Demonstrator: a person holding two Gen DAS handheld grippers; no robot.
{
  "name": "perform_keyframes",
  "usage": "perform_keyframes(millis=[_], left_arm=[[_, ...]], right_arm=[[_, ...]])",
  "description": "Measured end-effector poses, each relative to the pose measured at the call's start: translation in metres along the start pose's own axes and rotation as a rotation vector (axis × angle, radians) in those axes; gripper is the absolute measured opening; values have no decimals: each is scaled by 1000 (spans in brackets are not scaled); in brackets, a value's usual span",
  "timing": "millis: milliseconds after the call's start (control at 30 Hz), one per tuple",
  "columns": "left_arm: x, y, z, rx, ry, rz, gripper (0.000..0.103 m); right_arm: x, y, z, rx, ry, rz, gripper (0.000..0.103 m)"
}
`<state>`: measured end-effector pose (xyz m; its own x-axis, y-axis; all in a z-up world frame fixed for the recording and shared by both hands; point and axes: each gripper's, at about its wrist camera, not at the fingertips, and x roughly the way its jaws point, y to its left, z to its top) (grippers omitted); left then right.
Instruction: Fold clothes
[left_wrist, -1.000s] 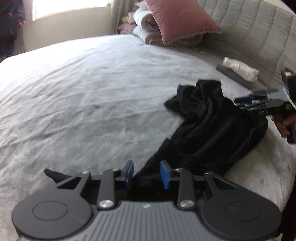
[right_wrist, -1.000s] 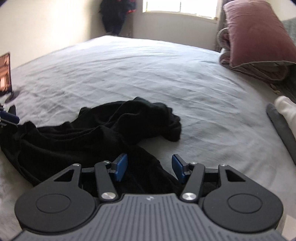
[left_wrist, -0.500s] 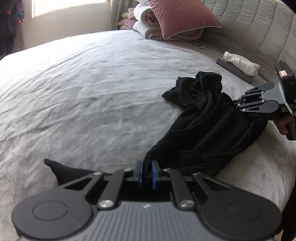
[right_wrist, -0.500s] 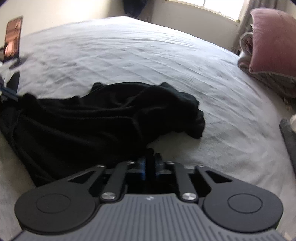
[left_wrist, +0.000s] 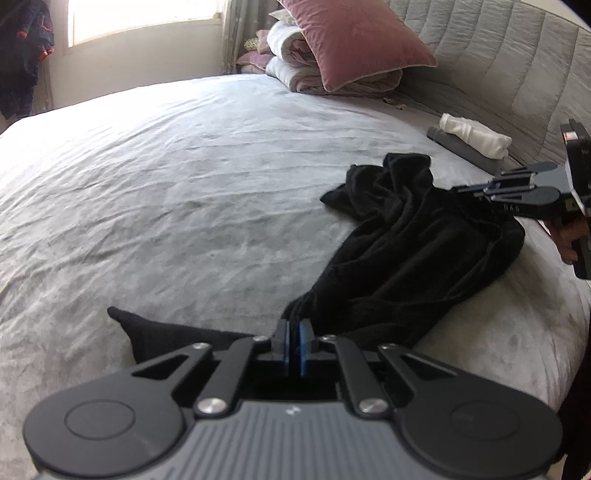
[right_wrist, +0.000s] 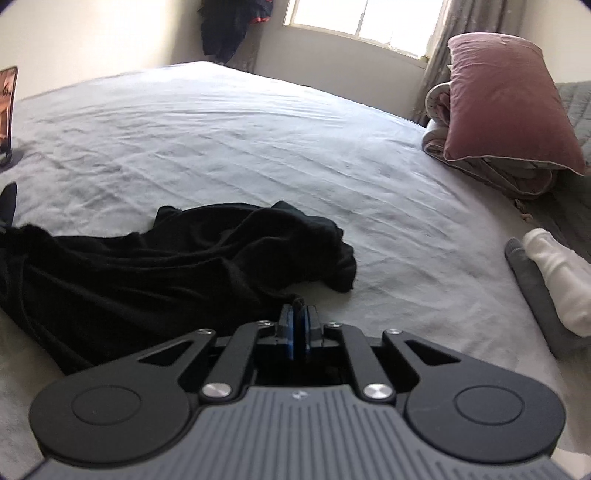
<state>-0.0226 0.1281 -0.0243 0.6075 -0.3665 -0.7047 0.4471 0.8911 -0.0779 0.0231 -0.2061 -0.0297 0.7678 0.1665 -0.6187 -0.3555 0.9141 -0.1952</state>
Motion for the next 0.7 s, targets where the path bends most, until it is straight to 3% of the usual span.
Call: perform_keyframes(millis=[200, 233, 300, 367, 467, 600, 633, 700], left_arm=[[10, -4, -1, 12, 35, 21, 9], [11, -4, -1, 12, 39, 21, 10], [14, -5, -1, 17, 53, 17, 10], [15, -7, -2, 26, 57, 18, 10], [14, -7, -2, 27, 58, 19, 10], [14, -8, -3, -5, 50, 33, 8], [14, -9, -3, -13, 47, 41, 6], [13, -14, -2, -18, 34, 63, 5]], right_arm=[[11, -1, -9, 21, 62, 44, 9], [13, -1, -10, 23, 71, 53, 11], [16, 0, -13, 16, 79, 54, 28], [19, 3, -15, -14, 75, 35, 37], [23, 3, -16, -37, 62, 37, 40], [30, -4, -19, 9, 63, 74, 37], [30, -3, -19, 19, 61, 87, 32], [28, 3, -18, 17, 55, 100, 12]])
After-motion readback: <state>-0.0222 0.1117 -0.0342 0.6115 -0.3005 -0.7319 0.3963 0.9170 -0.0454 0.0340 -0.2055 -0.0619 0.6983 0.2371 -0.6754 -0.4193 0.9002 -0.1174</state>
